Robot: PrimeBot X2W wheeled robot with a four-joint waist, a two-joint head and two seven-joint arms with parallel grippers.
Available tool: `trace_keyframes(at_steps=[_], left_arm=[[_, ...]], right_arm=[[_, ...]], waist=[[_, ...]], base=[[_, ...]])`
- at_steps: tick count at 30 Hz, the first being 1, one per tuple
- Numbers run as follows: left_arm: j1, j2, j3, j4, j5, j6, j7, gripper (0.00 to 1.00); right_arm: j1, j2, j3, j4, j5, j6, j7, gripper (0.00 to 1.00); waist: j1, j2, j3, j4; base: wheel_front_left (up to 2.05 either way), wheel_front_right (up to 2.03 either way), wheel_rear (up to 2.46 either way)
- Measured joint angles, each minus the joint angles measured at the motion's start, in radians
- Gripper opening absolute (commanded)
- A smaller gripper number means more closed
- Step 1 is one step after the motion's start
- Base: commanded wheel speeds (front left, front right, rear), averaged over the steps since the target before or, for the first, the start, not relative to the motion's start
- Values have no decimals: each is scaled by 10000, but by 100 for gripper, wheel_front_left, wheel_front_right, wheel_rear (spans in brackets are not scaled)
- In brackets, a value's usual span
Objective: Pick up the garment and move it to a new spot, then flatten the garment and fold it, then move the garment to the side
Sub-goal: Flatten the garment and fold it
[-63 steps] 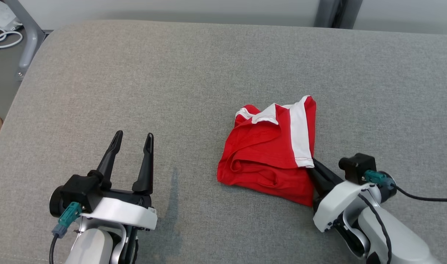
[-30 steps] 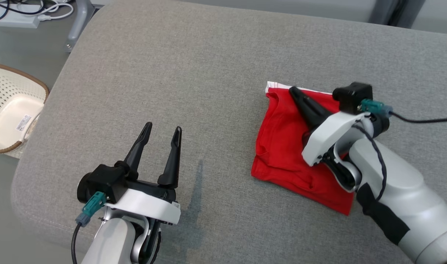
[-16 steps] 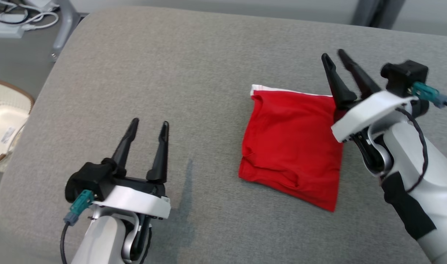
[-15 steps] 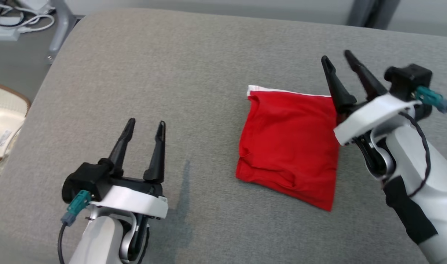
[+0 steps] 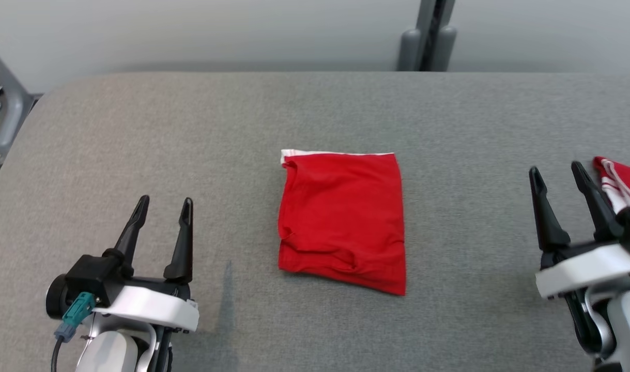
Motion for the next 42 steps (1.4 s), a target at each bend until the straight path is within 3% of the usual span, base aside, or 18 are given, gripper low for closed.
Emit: trace_keyframes(at_steps=[9, 17, 42], left_arm=[[839, 307, 138, -299, -13, 318, 387, 100], [1762, 477, 261, -631, -163, 518, 742, 100], [2042, 679, 96, -669, -293, 650, 1018, 100]], right_arm=[[2400, 456, -1158, -2077, -673, 0, 1116, 100], [3766, 1030, -1685, -3344, -869, 0, 1810, 100], [4584, 1377, -1994, -4071, -1085, 0, 2353, 100]], waist=[[0, 0, -1044, -680], [0, 0, -1872, -791], [0, 0, -2174, -786]], base=[[0, 0, 0], [0, 0, 0], [0, 0, 0]])
